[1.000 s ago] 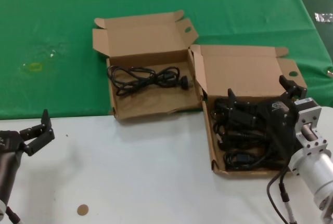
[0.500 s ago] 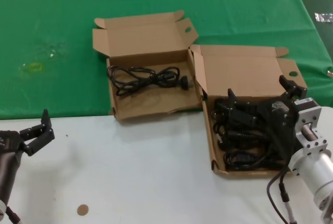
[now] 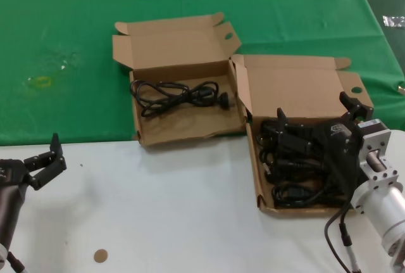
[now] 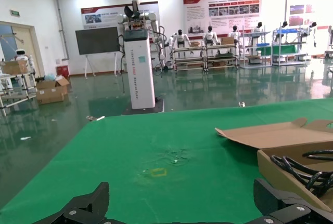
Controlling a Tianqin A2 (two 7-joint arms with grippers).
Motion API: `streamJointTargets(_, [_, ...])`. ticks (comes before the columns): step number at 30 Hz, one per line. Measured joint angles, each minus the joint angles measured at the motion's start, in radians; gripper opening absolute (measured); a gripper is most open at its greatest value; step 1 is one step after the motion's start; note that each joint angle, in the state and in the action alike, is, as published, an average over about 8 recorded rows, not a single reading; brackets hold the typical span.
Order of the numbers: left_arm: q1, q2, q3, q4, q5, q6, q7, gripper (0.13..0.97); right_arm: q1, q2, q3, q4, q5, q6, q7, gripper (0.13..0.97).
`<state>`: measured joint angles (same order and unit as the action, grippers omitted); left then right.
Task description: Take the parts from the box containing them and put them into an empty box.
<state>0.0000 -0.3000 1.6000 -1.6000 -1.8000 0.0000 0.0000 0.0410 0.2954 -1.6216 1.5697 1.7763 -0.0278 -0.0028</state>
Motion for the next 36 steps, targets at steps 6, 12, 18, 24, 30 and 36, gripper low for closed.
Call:
streamJointTargets(6, [0.000,0.000,0.000,0.000,0.000,0.000,0.000,0.966,0.000,0.000,0.000,0.000,0.000,0.000,0.000,0.966])
streamJointTargets(12, [0.000,0.000,0.000,0.000,0.000,0.000,0.000,0.966,0.000,0.000,0.000,0.000,0.000,0.000,0.000,0.966])
streamJointTargets(18, [0.000,0.000,0.000,0.000,0.000,0.000,0.000,0.966,0.000,0.000,0.000,0.000,0.000,0.000,0.000,0.966])
streamJointTargets(24, [0.000,0.000,0.000,0.000,0.000,0.000,0.000,0.966,0.000,0.000,0.000,0.000,0.000,0.000,0.000,0.966])
streamJointTargets(30, [0.000,0.000,0.000,0.000,0.000,0.000,0.000,0.966,0.000,0.000,0.000,0.000,0.000,0.000,0.000,0.966])
streamJointTargets(36, [0.000,0.000,0.000,0.000,0.000,0.000,0.000,0.966,0.000,0.000,0.000,0.000,0.000,0.000,0.000,0.966])
